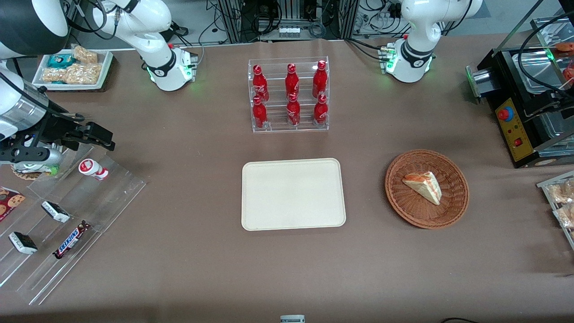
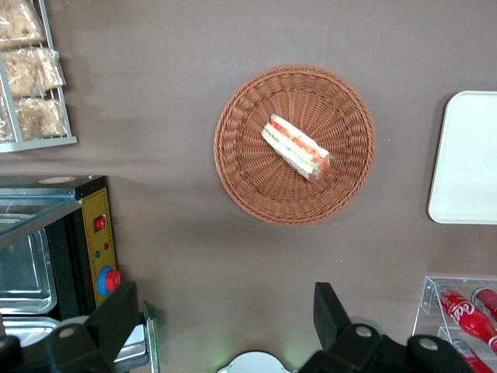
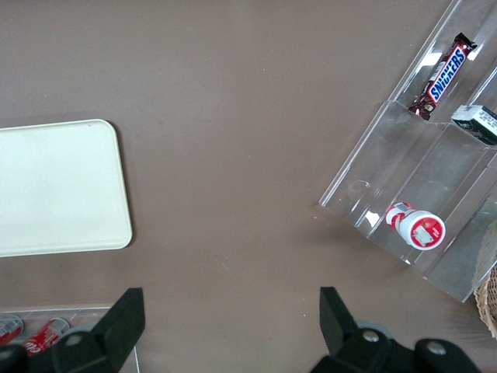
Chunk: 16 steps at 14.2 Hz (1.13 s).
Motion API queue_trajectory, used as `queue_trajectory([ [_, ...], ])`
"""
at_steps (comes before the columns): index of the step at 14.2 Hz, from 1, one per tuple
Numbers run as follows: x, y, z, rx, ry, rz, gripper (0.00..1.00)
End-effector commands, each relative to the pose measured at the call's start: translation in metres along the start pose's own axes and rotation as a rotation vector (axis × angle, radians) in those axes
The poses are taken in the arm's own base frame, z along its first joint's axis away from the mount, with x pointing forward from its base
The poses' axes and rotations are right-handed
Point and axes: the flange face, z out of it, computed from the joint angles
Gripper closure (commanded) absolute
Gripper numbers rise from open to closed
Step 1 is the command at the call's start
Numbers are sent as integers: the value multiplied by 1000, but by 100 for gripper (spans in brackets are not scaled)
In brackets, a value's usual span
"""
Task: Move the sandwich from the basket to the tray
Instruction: 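Move the left gripper over the wrapped sandwich in the wicker basket, then lower the left gripper and close it on the wrapped sandwich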
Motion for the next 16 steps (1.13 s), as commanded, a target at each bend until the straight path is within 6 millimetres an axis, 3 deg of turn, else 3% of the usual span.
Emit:
queue_trajectory([
  [1, -8, 4, 6, 11, -24, 19, 0],
  [3, 8, 4, 24, 33, -29, 17, 0],
  [4, 14, 5, 46, 54, -48, 7, 0],
  [7, 28, 33, 154, 58, 5, -137, 0],
  [9, 27, 57, 207, 48, 53, -298, 0],
  [12, 16, 89, 263, -2, 117, -664, 0],
  [14, 18, 92, 293, -44, 151, -854, 0],
  [16, 24, 96, 320, -35, 134, -890, 0],
])
